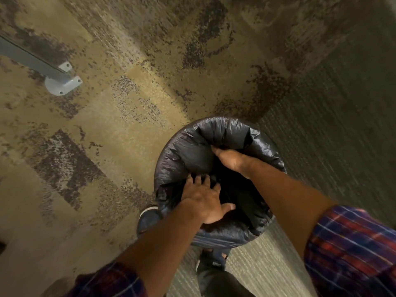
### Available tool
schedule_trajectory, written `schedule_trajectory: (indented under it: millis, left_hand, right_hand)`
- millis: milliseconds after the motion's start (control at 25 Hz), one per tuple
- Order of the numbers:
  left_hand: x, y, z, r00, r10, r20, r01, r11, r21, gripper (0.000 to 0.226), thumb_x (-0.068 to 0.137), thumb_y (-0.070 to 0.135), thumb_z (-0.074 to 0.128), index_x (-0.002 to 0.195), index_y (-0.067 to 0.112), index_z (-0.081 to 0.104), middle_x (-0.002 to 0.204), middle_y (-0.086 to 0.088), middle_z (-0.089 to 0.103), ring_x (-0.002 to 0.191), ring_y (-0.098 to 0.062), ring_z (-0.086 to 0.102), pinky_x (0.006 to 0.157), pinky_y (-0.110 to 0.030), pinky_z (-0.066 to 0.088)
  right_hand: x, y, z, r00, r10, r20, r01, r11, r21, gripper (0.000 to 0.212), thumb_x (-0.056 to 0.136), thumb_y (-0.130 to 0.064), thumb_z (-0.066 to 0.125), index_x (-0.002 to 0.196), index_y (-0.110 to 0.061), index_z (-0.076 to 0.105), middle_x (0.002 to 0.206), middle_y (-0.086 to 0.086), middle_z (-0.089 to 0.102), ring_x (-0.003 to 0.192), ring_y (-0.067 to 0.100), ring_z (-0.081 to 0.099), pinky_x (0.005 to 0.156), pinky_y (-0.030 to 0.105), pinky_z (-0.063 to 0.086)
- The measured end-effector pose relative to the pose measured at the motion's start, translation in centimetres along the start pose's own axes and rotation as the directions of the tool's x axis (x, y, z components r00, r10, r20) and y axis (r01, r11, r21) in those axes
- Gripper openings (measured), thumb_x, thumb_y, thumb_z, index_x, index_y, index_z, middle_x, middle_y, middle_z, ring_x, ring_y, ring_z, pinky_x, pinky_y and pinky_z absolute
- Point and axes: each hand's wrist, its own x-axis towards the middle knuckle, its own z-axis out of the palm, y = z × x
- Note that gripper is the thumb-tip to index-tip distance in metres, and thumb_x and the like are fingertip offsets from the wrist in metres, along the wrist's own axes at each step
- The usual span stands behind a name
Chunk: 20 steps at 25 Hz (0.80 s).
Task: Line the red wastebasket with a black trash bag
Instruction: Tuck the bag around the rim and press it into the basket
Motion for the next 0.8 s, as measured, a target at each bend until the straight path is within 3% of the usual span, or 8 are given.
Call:
schedule_trajectory:
  millis: [120,280,400,480,600,680,800]
  left_hand:
    - [-0.3,-0.4,0.5,1.000,-0.002,0.006,0.002,1.000,0.008,0.104,0.093,0.090,0.024,0.174,0.026,0.015,0.185,-0.014,0.009,0.169,-0.041,0.009,0.133,-0.062,0.004]
    - [0.0,-0.5,0.3,1.000,-0.002,-0.023,0.002,1.000,0.015,0.105,0.092,0.091,0.025,0.174,0.026,0.014,0.185,-0.014,0.009,0.169,-0.041,0.008,0.133,-0.062,0.005]
    - [-0.2,-0.4,0.0,1.000,0.001,0.000,-0.001,1.000,0.014,0.104,0.094,0.089,0.026,0.174,0.023,0.016,0.184,-0.015,0.011,0.169,-0.040,0.011,0.133,-0.062,0.006]
    - [-0.8,-0.3,-0.3,1.000,-0.004,-0.020,0.004,1.000,0.002,0.099,0.098,0.082,0.033,0.172,0.017,0.024,0.181,-0.018,0.023,0.166,-0.040,0.023,0.132,-0.060,0.015]
    - [-2.3,-0.5,-1.3,0.980,0.013,-0.197,-0.022,0.999,-0.043,0.078,0.101,0.067,0.051,0.153,0.008,0.051,0.158,-0.019,0.056,0.147,-0.037,0.050,0.123,-0.053,0.036]
    - [-3.9,-0.8,-2.2,0.946,0.046,-0.320,-0.091,0.988,-0.126,0.059,0.102,0.058,0.056,0.135,0.010,0.065,0.138,-0.016,0.068,0.132,-0.035,0.062,0.113,-0.049,0.047]
    - [-7.2,-1.6,-3.8,0.876,0.035,-0.480,-0.209,0.926,-0.314,0.043,0.102,0.045,0.054,0.124,0.013,0.072,0.123,-0.011,0.075,0.116,-0.032,0.068,0.100,-0.050,0.058]
  right_hand:
    - [-0.2,-0.5,-0.2,1.000,-0.026,-0.008,0.025,0.999,-0.025,0.061,0.107,-0.049,0.045,0.159,-0.018,0.040,0.169,0.005,0.036,0.157,0.022,0.027,0.125,0.033,0.015]
    - [0.4,-0.4,0.1,0.999,-0.051,0.012,0.051,0.999,-0.020,0.057,0.109,-0.044,0.043,0.159,-0.017,0.041,0.169,0.004,0.035,0.157,0.019,0.026,0.123,0.030,0.015]
    - [1.1,0.1,1.0,0.995,-0.100,-0.020,0.100,0.995,-0.004,0.056,0.110,-0.042,0.040,0.159,-0.013,0.040,0.169,0.006,0.034,0.159,0.023,0.023,0.129,0.033,0.008]
    - [1.7,1.0,1.7,0.998,-0.057,-0.019,0.054,0.988,-0.144,0.061,0.111,-0.045,0.033,0.158,-0.009,0.041,0.169,0.012,0.033,0.159,0.029,0.024,0.131,0.040,0.009]
    - [1.2,2.4,2.9,0.995,-0.048,-0.084,0.010,0.914,-0.407,0.059,0.111,-0.046,0.026,0.147,-0.006,0.051,0.154,0.025,0.053,0.145,0.039,0.047,0.122,0.042,0.032]
    - [0.5,2.8,2.9,0.992,-0.080,-0.097,0.034,0.914,-0.404,0.047,0.110,-0.038,0.035,0.139,-0.008,0.057,0.142,0.026,0.061,0.133,0.041,0.057,0.109,0.041,0.045]
    - [-2.2,2.3,1.7,0.982,-0.158,-0.107,0.092,0.881,-0.463,0.035,0.097,-0.021,0.053,0.129,-0.014,0.065,0.128,0.021,0.070,0.122,0.039,0.065,0.097,0.039,0.055]
